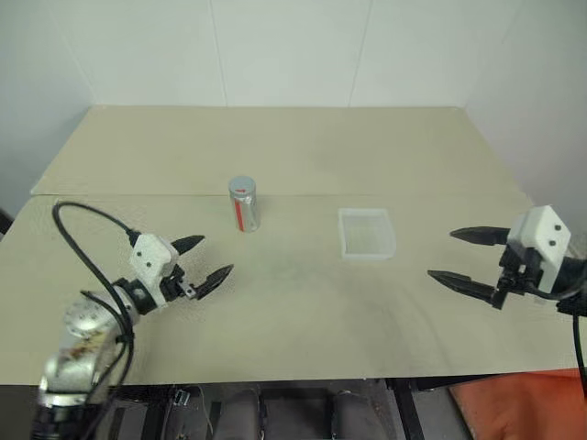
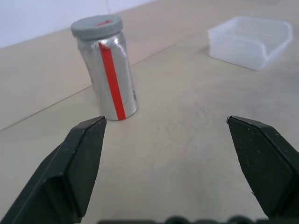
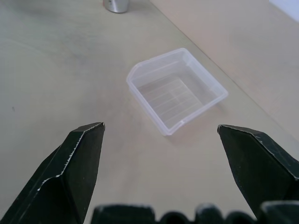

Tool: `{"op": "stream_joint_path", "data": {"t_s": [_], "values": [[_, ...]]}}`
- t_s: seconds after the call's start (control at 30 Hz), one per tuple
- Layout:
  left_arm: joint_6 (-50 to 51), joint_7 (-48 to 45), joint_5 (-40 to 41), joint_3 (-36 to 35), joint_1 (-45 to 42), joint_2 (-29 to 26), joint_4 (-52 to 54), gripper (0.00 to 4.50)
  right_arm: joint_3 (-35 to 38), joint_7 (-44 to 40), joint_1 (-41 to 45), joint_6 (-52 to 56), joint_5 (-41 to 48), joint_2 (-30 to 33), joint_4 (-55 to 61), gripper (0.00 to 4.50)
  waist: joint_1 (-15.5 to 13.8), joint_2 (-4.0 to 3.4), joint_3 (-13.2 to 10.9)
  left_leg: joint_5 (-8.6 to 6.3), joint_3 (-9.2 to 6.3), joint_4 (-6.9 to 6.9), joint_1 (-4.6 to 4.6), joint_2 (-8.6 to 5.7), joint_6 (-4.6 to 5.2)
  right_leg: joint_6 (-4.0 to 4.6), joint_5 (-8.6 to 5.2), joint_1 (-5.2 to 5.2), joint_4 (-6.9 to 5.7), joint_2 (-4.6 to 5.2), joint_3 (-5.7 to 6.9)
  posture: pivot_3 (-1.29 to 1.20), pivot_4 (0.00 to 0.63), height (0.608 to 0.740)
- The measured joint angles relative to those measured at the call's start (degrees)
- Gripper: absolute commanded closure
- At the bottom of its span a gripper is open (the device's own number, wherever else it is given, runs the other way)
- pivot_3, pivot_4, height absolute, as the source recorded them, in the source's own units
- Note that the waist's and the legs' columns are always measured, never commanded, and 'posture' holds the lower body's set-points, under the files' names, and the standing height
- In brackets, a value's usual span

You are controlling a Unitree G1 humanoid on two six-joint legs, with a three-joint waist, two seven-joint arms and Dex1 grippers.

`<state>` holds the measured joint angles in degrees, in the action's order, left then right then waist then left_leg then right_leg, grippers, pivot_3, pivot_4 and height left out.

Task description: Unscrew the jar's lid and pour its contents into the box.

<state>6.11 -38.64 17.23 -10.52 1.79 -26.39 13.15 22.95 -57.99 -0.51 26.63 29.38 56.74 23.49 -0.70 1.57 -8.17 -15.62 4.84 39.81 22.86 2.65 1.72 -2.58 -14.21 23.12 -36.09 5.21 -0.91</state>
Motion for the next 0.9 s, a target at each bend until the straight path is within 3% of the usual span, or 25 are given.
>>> {"op": "stream_joint_path", "data": {"t_s": [0.33,0.9], "values": [[-23.17,15.64,-11.47,1.78,-8.14,13.63,-18.91,0.02,-6.08,4.04,1.96,3.93,1.93,-2.91,7.12,0.0,-0.29,0.04,0.03,0.01,-0.06,0.05,0.03,-0.06,0.02,-0.06,0.09,-0.05,0.05,0.03,0.04,0.0,0.15,0.74],[-33.77,28.02,-20.0,5.74,-22.06,16.7,-41.72,0.02,-9.1,6.45,1.89,4.16,-1.25,-3.39,7.74,0.0,-1.02,-0.35,0.27,0.16,-0.09,0.01,-0.4,-0.14,0.12,-0.15,0.22,-0.61,0.15,0.07,0.15,0.0,0.15,0.74]]}}
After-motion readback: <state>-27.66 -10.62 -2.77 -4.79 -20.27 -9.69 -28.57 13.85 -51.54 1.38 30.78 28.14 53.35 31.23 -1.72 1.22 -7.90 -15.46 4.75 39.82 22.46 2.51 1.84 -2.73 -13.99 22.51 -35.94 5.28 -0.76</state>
